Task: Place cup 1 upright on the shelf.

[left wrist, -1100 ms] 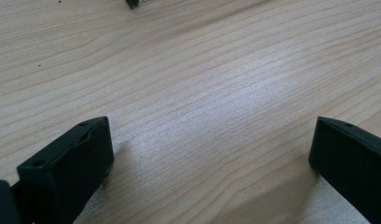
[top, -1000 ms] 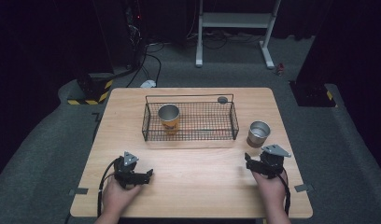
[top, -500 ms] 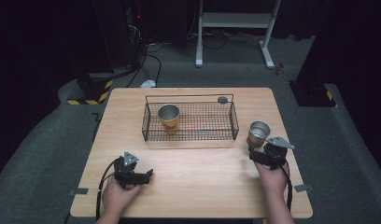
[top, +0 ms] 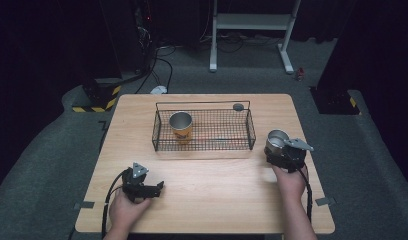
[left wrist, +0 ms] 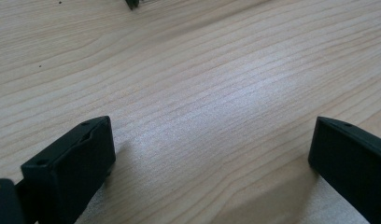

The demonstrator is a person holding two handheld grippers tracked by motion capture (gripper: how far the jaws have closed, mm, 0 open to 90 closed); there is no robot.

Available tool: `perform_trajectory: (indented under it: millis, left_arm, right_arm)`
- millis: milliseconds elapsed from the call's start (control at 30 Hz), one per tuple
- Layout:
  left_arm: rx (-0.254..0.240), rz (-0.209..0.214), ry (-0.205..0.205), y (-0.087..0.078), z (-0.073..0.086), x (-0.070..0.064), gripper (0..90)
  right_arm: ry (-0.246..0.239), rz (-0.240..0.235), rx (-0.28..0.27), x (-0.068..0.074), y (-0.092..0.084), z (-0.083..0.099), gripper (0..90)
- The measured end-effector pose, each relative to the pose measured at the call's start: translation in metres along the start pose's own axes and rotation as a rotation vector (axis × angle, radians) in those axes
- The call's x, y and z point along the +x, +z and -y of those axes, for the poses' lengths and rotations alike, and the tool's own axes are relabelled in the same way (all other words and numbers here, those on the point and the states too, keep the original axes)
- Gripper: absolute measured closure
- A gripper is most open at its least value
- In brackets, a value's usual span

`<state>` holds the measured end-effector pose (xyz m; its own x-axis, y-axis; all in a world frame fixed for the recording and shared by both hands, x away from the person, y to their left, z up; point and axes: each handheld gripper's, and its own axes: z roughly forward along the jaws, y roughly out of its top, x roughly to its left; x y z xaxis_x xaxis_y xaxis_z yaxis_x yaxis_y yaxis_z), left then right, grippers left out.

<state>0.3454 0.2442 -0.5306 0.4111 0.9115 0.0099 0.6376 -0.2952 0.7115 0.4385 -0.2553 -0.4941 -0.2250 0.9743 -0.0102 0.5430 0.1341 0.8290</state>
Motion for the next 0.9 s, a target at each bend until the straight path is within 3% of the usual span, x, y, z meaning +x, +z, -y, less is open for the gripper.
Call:
perform_trajectory:
  millis: [433,900]
  left_arm:
    - [-0.004,-0.004,-0.007,-0.001,0.001,0.000,2.0]
    - [-0.006,-0.009,-0.011,-0.001,0.001,0.000,2.8]
  right_arm:
    - [0.017,0.006,-0.020,-0.004,0.015,-0.009,11.5]
    - [0.001,0.019,-0.026,0.000,0.025,-0.012,17.3]
